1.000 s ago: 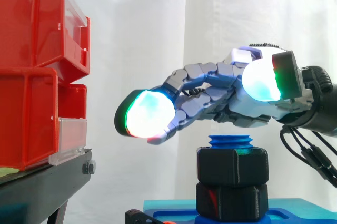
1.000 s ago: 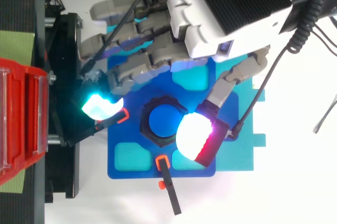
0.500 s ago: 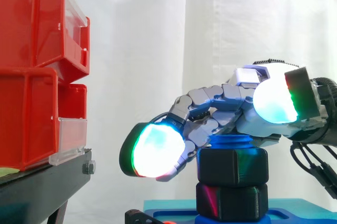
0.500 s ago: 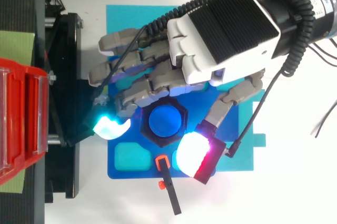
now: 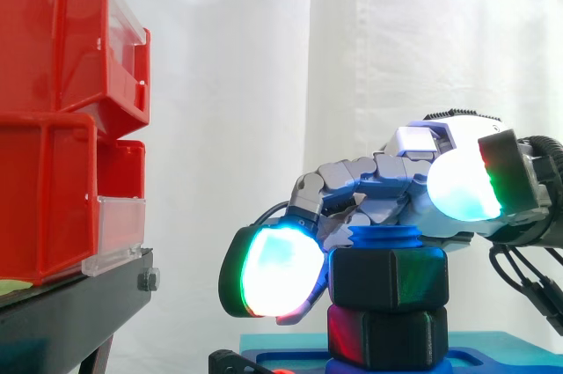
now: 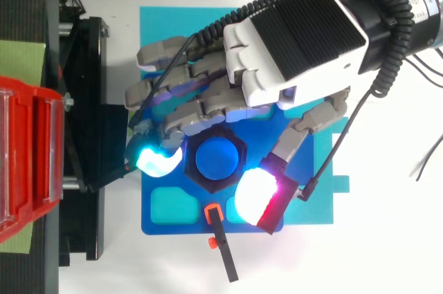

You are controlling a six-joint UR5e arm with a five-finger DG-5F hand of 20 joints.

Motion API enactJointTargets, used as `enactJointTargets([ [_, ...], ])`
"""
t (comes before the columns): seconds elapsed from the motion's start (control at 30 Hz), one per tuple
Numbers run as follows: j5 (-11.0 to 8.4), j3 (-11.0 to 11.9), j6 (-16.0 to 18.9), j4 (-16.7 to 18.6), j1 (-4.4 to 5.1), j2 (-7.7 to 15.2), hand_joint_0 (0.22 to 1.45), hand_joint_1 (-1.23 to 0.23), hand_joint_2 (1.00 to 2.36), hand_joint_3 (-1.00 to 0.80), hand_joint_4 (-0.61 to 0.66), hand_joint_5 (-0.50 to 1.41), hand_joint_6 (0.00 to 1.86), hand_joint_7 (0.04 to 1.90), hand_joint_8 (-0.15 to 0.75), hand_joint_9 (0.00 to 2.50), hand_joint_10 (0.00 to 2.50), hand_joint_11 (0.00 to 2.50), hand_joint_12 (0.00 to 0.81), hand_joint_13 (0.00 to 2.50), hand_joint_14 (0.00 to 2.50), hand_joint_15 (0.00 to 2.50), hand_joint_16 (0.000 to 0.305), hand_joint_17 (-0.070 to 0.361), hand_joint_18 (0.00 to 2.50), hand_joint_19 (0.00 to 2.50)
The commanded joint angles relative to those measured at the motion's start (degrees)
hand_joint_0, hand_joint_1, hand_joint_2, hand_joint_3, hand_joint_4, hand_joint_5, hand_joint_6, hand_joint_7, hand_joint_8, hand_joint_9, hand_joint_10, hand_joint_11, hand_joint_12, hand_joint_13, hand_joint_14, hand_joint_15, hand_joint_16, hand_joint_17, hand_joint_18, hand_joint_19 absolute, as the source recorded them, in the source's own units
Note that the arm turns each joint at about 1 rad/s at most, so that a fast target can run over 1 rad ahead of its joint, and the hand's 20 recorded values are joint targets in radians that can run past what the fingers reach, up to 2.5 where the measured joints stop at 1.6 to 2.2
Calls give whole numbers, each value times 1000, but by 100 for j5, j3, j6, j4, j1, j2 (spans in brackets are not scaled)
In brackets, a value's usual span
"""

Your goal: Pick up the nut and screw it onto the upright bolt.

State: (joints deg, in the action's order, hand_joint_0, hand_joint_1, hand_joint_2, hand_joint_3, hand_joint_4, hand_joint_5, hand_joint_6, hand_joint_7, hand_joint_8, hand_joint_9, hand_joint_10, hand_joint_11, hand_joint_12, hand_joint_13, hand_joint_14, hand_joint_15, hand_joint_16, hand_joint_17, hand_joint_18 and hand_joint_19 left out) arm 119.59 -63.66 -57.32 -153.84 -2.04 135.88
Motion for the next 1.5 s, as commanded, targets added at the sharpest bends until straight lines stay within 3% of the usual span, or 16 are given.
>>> enactJointTargets([
  [0.0, 11, 3, -34, 29, -33, 0, 484, -217, 1000, -500, 155, -86, 503, 1141, 195, 232, 0, 0, 263, 228, 0, 0, 28, 63, 0, 0],
  [0.2, 38, -6, -34, 47, -77, 0, 488, -228, 1000, -500, 111, -71, 502, 1246, 192, 265, 0, 0, 258, 255, 0, 0, 26, 60, 0, 0],
  [0.43, 126, 3, -60, 223, -192, -9, 491, -245, 1000, -500, 109, -51, 501, 1348, 199, 314, 0, 0, 251, 294, 0, 0, 25, 57, 0, 0],
  [0.77, 143, 12, -69, 258, -209, 0, 499, -254, 1000, -500, 109, -5, 500, 1471, 209, 437, 0, 0, 235, 371, 0, 0, 22, 51, 13, 0],
  [1.07, 161, 3, -69, 249, -227, 0, 504, -267, 1000, -500, 117, 10, 500, 1491, 224, 566, 0, 0, 224, 451, 0, 0, 20, 45, 85, 0],
  [1.47, 161, 3, -104, 249, -244, 0, 519, -321, 1000, -500, 48, 49, 544, 1375, 220, 958, 0, 0, 179, 674, 0, 0, 11, 25, 320, 0],
])
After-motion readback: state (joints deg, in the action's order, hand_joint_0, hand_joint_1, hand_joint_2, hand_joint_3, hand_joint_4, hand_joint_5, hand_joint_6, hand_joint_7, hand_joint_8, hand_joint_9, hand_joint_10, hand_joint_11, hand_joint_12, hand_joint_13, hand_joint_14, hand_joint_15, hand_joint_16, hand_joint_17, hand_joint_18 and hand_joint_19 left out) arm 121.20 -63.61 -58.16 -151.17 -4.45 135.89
